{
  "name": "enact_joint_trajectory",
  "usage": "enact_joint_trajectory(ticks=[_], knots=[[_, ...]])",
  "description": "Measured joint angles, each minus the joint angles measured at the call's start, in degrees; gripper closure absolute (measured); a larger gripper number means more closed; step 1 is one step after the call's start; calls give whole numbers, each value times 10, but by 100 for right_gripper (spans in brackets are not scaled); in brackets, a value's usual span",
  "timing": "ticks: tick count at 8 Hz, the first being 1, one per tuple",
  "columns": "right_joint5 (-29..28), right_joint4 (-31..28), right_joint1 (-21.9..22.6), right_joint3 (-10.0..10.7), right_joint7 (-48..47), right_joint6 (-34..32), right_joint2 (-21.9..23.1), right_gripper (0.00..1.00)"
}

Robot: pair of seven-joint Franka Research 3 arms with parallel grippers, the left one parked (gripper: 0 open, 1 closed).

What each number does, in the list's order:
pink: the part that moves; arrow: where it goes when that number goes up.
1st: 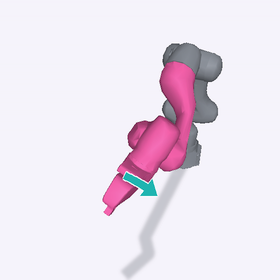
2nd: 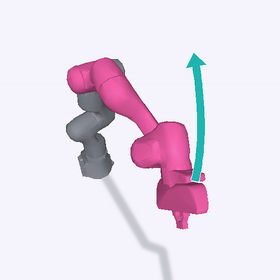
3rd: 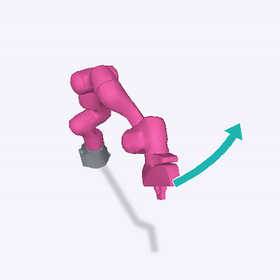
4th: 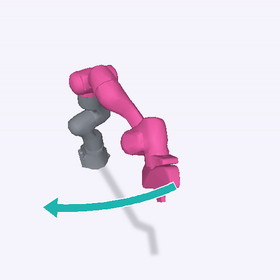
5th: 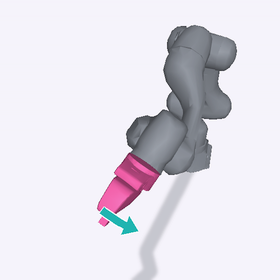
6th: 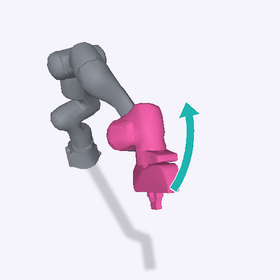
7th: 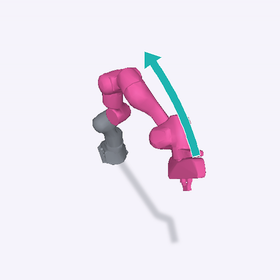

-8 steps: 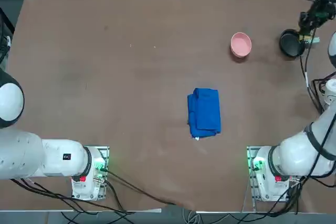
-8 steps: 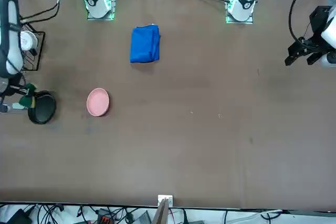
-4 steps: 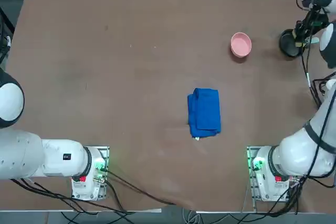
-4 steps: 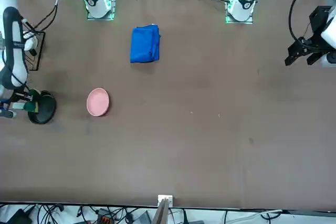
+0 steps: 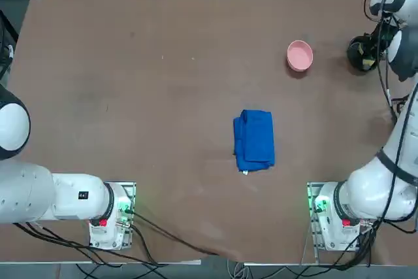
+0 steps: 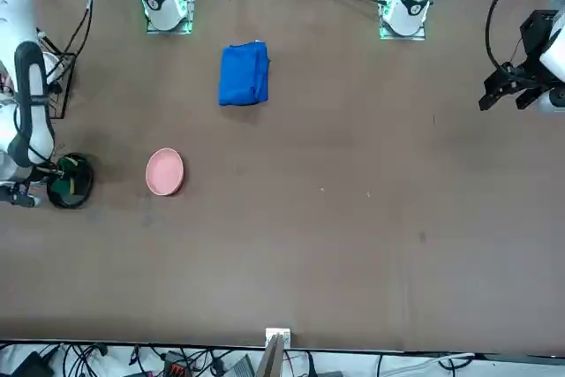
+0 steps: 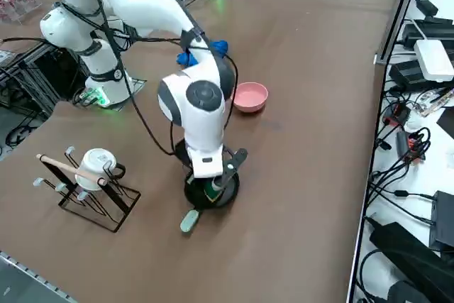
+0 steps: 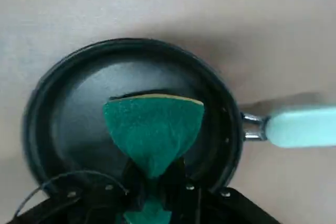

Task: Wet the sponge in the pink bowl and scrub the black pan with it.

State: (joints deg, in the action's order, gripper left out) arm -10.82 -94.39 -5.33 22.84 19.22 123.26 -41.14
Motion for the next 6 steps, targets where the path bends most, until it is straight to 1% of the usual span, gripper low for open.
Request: enact_joint_trajectory(ticks=[4, 6], knots=[[0, 8, -16, 0, 14, 1, -12, 83], [0, 24, -17, -3, 15, 1, -21, 83]])
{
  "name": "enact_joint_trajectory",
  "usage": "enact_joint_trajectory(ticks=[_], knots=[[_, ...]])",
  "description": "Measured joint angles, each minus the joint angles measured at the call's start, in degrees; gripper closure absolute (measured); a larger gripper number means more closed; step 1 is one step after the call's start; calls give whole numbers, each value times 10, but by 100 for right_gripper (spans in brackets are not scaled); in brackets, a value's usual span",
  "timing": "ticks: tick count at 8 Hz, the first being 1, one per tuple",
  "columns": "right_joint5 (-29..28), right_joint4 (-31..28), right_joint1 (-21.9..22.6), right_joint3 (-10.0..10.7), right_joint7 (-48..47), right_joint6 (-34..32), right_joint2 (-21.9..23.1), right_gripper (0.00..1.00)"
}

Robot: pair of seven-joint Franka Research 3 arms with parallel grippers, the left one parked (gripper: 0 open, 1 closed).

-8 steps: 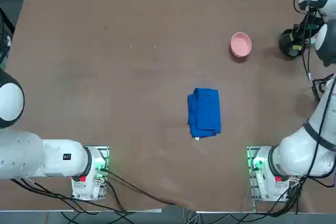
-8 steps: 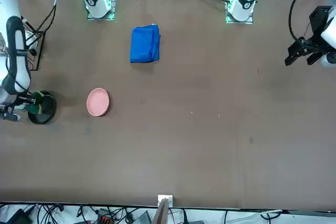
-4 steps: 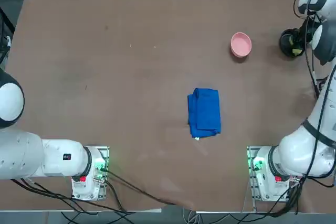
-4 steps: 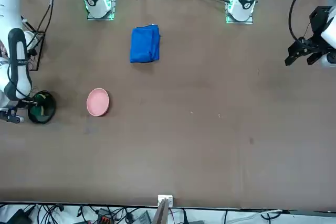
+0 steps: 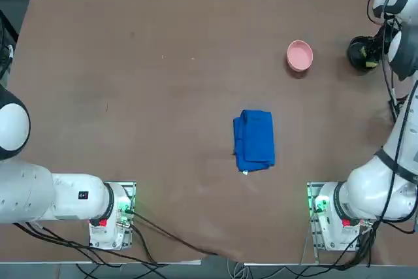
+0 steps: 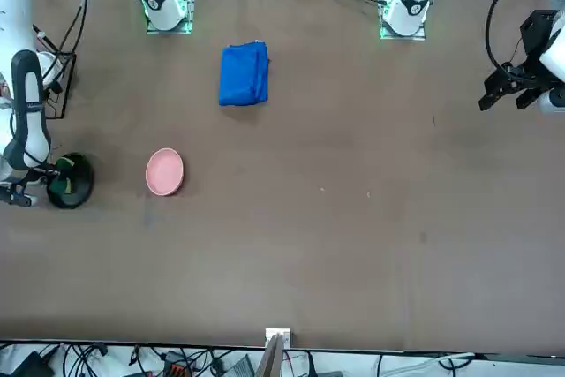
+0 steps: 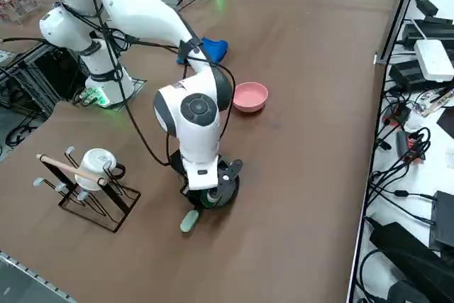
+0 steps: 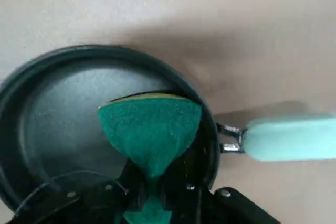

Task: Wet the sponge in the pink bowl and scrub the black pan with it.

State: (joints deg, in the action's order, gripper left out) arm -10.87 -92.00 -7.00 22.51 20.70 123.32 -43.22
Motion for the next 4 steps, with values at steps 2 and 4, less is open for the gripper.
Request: enact_joint_trajectory(ticks=[2, 4], knots=[[0, 10, 5, -9, 0, 0, -2, 83], [0, 15, 26, -15, 0, -2, -3, 83]])
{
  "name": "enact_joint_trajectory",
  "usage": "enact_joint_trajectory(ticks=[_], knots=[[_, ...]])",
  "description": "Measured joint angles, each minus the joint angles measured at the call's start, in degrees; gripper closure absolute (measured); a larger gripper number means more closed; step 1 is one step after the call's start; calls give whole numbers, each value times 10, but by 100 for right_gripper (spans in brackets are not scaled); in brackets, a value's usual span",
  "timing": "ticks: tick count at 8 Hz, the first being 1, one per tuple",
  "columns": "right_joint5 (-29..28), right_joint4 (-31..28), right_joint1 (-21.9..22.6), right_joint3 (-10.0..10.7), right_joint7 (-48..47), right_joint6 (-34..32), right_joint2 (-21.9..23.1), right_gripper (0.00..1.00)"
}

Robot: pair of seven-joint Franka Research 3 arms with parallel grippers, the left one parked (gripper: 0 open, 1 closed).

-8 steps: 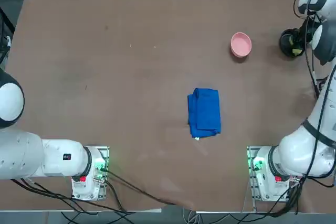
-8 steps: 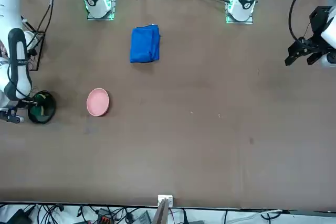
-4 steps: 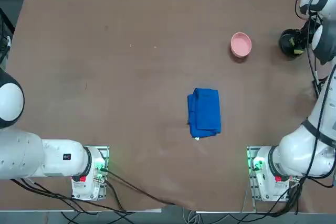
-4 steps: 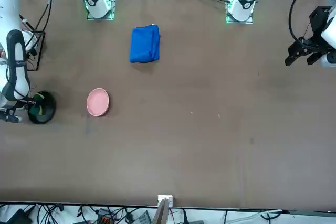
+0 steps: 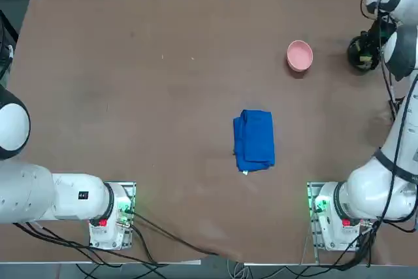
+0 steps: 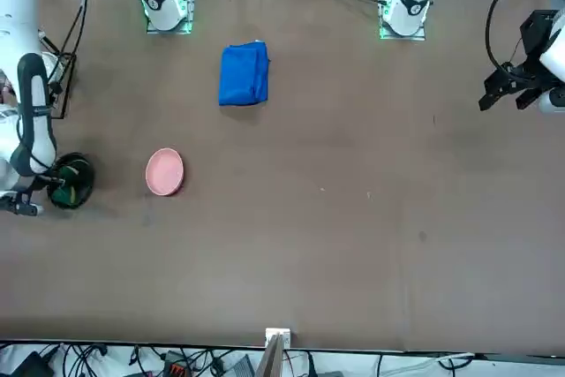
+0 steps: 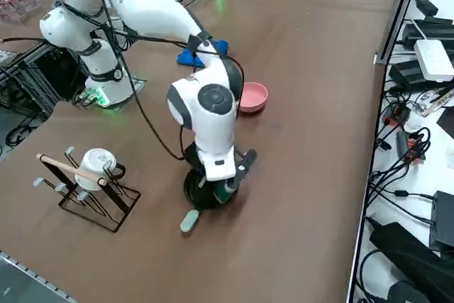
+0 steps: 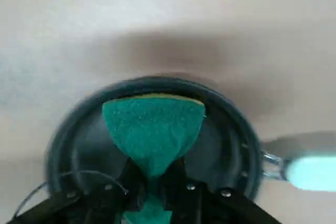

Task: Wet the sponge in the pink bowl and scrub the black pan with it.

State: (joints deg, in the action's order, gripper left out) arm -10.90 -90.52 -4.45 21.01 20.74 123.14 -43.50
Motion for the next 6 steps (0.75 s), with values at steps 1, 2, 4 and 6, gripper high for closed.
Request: enact_joint_trajectory(ticks=[1, 2, 4, 6], knots=[[0, 0, 11, 0, 0, -8, 0, 83], [0, 1, 17, 0, 0, -24, 0, 83], [0, 5, 17, 1, 1, -67, 2, 83], [0, 5, 15, 6, 11, -86, 4, 83]])
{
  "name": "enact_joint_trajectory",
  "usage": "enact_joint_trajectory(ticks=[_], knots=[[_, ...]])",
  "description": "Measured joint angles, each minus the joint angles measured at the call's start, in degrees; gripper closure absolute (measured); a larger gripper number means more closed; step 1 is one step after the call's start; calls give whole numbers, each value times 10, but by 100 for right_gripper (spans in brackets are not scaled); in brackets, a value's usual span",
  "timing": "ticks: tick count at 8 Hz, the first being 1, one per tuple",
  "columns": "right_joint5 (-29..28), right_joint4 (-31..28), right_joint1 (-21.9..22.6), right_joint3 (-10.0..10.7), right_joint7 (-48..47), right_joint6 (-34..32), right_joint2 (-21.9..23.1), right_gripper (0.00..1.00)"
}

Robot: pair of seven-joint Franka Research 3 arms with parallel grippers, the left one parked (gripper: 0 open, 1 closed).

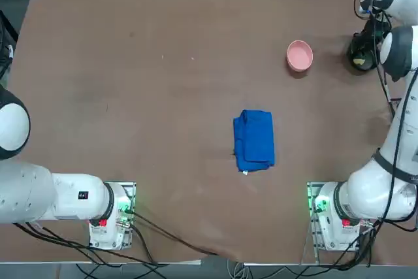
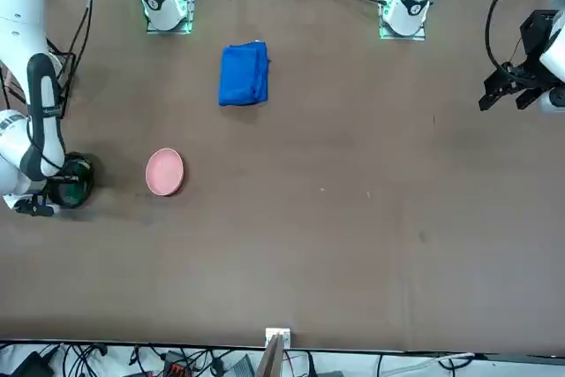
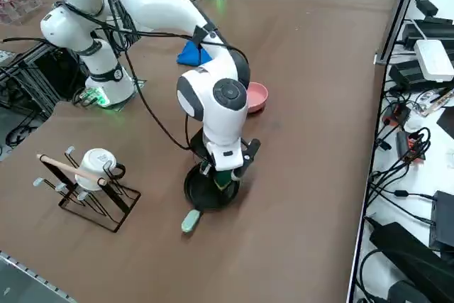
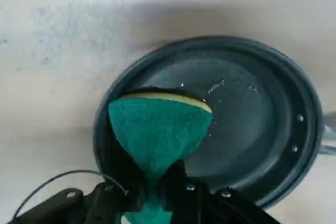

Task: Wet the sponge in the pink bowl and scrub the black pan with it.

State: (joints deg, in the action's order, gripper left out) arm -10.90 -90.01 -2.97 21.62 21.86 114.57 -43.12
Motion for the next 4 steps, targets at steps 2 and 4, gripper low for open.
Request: enact_joint_trajectory(ticks=[2, 4], knots=[[0, 0, -12, 9, 35, -8, 0, 83], [0, -1, -35, 11, 66, -11, 0, 83]])
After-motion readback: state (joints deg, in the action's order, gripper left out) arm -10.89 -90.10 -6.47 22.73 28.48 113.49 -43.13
